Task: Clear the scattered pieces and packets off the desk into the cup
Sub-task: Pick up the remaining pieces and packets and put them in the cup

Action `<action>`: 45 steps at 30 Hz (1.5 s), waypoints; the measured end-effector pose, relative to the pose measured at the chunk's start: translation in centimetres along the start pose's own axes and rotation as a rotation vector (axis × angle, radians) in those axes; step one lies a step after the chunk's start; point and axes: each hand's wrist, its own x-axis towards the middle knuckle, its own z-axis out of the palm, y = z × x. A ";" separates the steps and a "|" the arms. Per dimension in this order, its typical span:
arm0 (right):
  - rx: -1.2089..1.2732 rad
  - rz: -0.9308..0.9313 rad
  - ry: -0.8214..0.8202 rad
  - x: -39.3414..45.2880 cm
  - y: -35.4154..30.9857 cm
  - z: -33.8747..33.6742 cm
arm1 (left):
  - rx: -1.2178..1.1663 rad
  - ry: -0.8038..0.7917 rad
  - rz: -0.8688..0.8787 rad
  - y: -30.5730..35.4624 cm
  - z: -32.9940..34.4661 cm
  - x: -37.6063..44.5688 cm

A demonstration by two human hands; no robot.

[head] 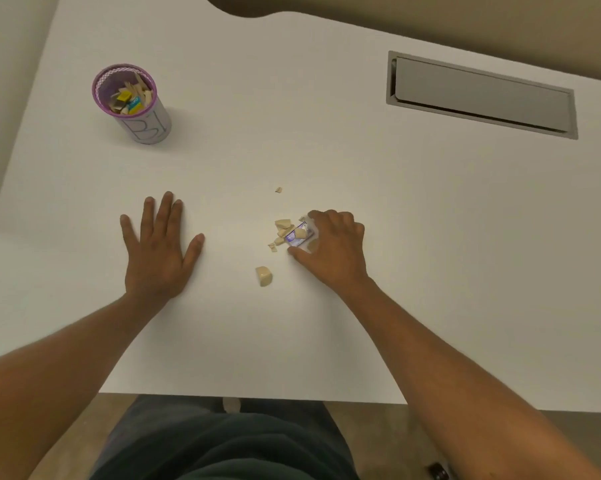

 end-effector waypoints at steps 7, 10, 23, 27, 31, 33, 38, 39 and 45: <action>0.206 0.004 0.073 0.1 -1.5 -0.8 | -0.035 0.026 -0.011 0.3 -0.1 -0.1; 0.104 -0.161 -0.121 1.9 -2.0 -2.9 | -0.037 0.036 -0.009 0.1 0.0 0.0; 0.577 -0.018 -0.068 6.0 -9.6 -6.3 | 0.014 0.136 0.001 0.3 0.9 -0.4; 0.602 -0.209 -0.046 10.8 -16.7 -6.5 | 0.036 0.158 0.001 0.3 0.9 0.0; 0.367 -0.519 -0.036 16.9 -22.6 -6.1 | 0.022 0.167 0.005 0.2 0.9 0.0; 0.199 -0.602 -0.078 19.3 -24.5 -5.5 | 0.007 0.187 0.007 0.1 1.0 -0.1; 0.003 -0.670 -0.133 23.0 -27.2 -3.9 | 0.011 0.210 0.003 -0.1 1.2 -0.1; -0.035 -0.678 -0.140 23.4 -27.4 -3.7 | 0.010 0.211 0.002 -0.1 1.3 -0.1; -0.275 -0.741 -0.204 24.9 -27.9 -2.6 | -0.009 0.199 0.000 -0.1 1.3 0.0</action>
